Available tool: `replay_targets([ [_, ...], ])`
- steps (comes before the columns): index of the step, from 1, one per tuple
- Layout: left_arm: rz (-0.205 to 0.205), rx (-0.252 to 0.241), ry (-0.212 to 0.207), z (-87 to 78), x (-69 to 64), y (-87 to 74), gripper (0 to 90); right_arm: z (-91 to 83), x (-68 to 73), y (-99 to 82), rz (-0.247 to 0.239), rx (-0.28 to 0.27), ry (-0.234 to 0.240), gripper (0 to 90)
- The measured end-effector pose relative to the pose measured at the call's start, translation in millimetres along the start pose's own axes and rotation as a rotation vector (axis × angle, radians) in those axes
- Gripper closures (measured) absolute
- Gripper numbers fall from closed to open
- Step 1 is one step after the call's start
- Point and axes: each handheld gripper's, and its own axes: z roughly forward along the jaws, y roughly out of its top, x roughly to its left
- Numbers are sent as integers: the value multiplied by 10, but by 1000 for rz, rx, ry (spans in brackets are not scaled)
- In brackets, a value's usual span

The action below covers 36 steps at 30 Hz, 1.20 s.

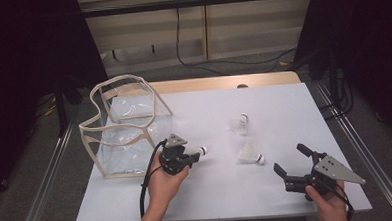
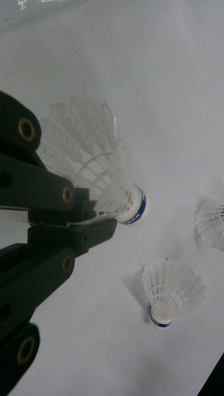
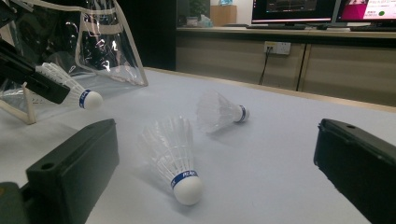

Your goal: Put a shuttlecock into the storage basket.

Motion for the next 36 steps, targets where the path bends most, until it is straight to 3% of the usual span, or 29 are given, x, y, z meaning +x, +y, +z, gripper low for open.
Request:
replay_targets([
  [8, -8, 5, -7, -55, -2, 86, 900, 1, 3, 0, 2, 1, 1, 0],
  [19, -21, 19, -48, -132, 4, 221, 900, -1, 5, 2, 0, 0, 3, 0],
  [36, -26, 44, -61, -218, 10, 377, 900, 2, 4, 0, 1, -1, 5, 0],
])
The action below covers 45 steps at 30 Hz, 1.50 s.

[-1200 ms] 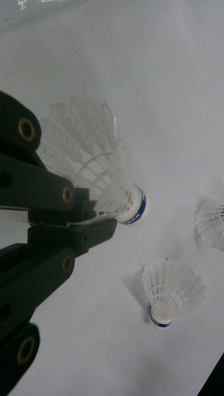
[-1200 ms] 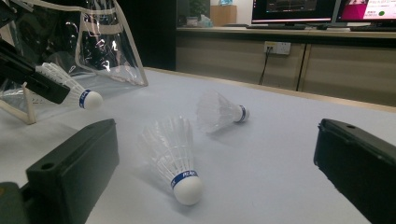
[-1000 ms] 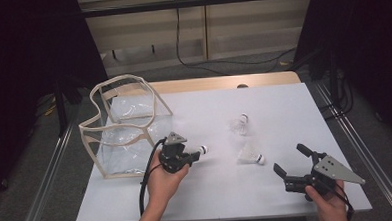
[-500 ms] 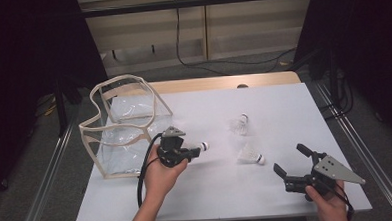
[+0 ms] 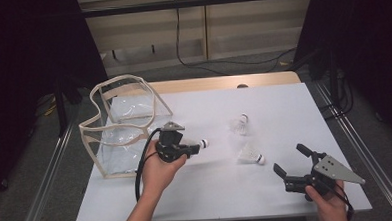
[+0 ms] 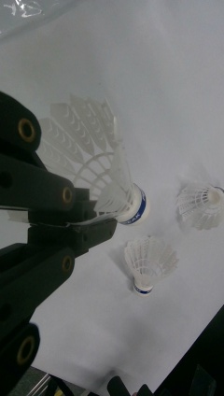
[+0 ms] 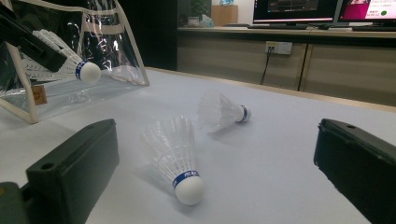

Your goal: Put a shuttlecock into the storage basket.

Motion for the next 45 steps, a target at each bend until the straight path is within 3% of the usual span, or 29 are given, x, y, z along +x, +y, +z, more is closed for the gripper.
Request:
replay_targets([
  [41, 8, 41, -3, -161, -59, 339, 900, -4, 0, 3, 4, -3, 1, 0],
  [45, -8, 40, -7, -175, -50, 363, 900, -7, -2, 4, 3, -1, 4, 0],
])
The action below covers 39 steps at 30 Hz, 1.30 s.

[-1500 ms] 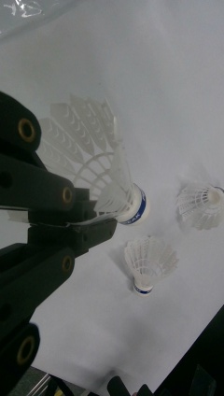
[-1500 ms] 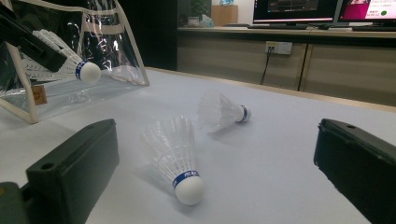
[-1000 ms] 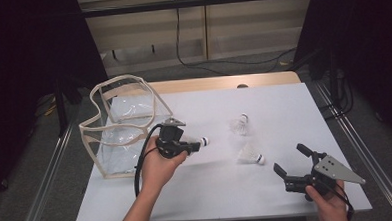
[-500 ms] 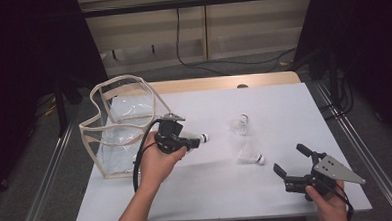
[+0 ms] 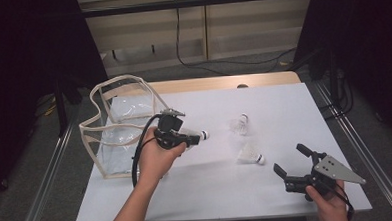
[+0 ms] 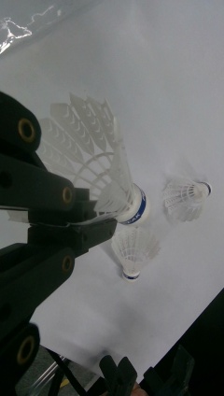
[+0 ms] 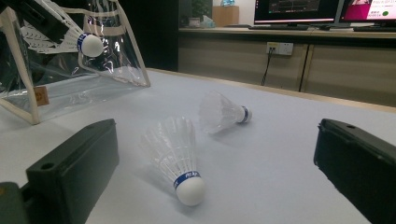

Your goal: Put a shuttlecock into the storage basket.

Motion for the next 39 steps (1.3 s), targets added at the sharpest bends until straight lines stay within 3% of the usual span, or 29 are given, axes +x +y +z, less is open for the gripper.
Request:
replay_targets([
  [39, -16, 7, -15, -223, 28, 307, 900, -5, 5, 2, 1, -3, 5, 0],
])
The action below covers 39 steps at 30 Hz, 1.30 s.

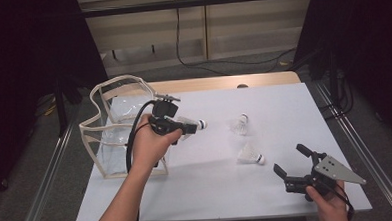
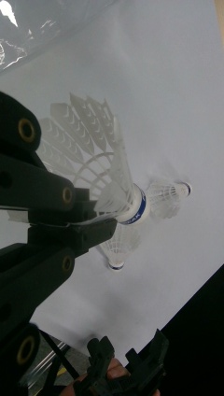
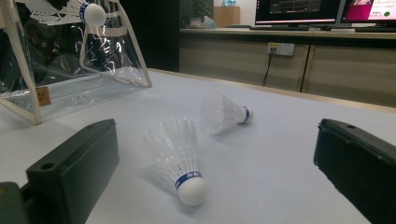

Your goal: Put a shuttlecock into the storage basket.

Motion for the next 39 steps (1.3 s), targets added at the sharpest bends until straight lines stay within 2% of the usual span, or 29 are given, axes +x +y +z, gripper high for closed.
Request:
replay_targets([
  [22, 13, 4, 16, -119, -3, 131, 900, 1, 0, 0, -3, 1, 2, 0],
  [39, 4, 7, 23, -194, 5, 222, 900, 1, 2, 1, -2, -2, 3, 0],
])
